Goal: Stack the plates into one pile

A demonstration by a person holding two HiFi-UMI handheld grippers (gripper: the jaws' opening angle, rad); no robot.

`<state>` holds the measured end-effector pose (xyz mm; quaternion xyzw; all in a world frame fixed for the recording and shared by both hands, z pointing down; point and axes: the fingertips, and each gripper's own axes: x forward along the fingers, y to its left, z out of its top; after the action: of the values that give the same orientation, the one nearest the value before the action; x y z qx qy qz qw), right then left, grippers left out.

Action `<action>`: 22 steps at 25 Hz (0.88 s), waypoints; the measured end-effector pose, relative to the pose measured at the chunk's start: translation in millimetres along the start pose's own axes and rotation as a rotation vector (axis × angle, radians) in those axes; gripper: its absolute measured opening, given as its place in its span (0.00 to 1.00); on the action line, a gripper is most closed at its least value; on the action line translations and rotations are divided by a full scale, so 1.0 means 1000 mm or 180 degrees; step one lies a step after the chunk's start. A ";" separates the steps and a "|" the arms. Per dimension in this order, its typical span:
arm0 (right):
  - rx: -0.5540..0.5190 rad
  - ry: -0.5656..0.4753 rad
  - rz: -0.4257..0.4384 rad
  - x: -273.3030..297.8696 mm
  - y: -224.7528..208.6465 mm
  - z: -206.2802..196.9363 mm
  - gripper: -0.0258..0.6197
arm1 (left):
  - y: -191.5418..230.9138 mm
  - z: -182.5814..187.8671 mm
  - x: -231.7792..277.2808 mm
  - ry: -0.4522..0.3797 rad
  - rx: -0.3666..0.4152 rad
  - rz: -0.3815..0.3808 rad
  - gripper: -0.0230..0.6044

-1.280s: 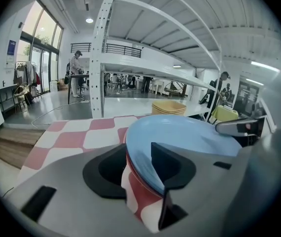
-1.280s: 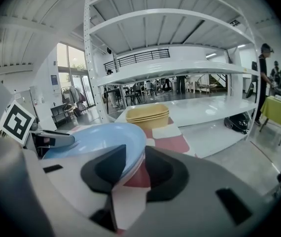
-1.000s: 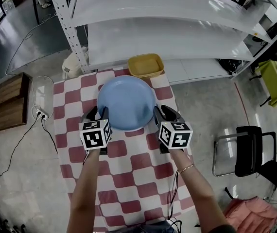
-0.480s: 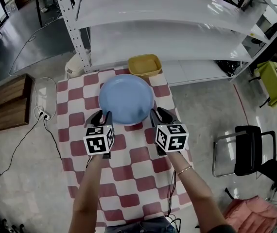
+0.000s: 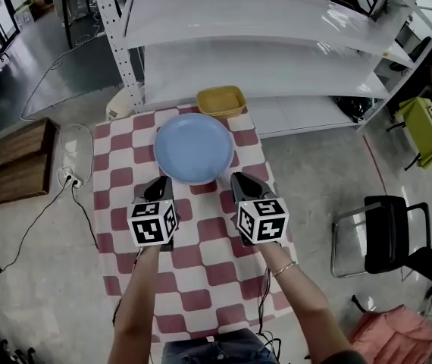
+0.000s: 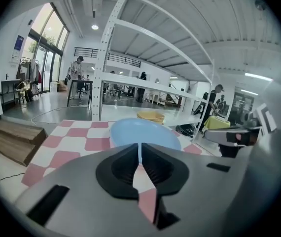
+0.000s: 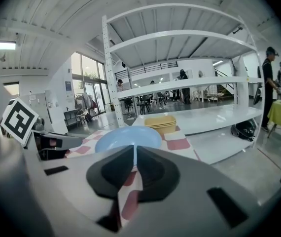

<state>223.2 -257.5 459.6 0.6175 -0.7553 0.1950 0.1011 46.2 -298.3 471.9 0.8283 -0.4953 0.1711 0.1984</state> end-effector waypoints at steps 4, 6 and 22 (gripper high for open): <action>-0.0036 -0.0105 0.0105 -0.022 0.010 0.005 0.07 | -0.013 -0.003 -0.022 -0.0077 0.0014 -0.0020 0.08; -0.0046 -0.0193 0.0160 -0.036 0.015 0.007 0.07 | -0.020 -0.006 -0.034 -0.0111 0.0022 -0.0038 0.08; -0.0098 -0.0684 0.0370 -0.126 0.049 0.028 0.06 | -0.054 0.004 -0.122 -0.0479 0.0186 -0.0116 0.06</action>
<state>205.1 -148.6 376.8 0.5884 -0.7992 0.1217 0.0176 40.0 -185.4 401.2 0.8532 -0.4884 0.1191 0.1394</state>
